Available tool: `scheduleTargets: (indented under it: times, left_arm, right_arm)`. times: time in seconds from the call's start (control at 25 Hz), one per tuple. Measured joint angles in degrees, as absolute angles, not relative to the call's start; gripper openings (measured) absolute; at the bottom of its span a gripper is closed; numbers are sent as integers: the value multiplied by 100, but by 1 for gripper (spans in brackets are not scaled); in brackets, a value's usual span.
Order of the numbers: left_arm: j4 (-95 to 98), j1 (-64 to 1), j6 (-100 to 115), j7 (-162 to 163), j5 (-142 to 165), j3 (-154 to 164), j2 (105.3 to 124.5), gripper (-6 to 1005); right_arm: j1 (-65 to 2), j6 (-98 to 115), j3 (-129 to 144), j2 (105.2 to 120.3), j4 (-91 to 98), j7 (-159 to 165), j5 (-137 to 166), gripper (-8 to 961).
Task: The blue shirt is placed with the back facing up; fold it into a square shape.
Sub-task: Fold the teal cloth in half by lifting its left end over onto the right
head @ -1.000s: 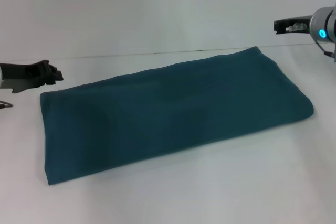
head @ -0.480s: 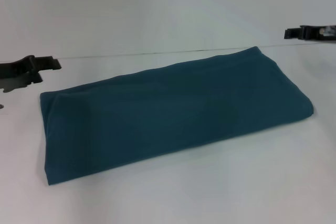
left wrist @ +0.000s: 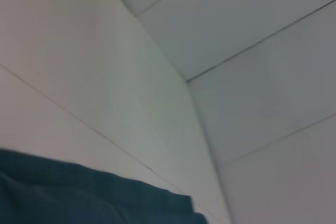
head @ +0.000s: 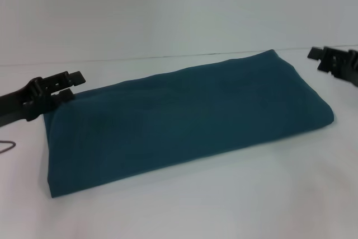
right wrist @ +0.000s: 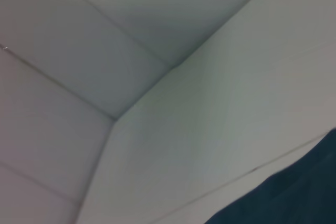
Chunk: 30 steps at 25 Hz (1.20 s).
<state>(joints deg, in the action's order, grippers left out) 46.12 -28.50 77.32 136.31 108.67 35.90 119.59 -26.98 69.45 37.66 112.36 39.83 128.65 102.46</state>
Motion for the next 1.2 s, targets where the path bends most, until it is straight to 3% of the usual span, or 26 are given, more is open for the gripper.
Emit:
scheduleTargets:
  times: [0.56,0.92,1.2]
  left_arm:
    - [2894,-2824,7441,13335,10673,3221,11992,659]
    - [2650,-2717,6392,13350,10574,3156,12236,660]
    - [2648,-2684,6161,13345,10519,3095,12205,667]
  right_arm:
    - [-2631,8203,3575,11135,3503,12452,10597,625]
    - [-2831,8198,3529,11031,3552,12417,11061,625]
    - [-2928,8193,3565,10975,3552,12403,11076,625]
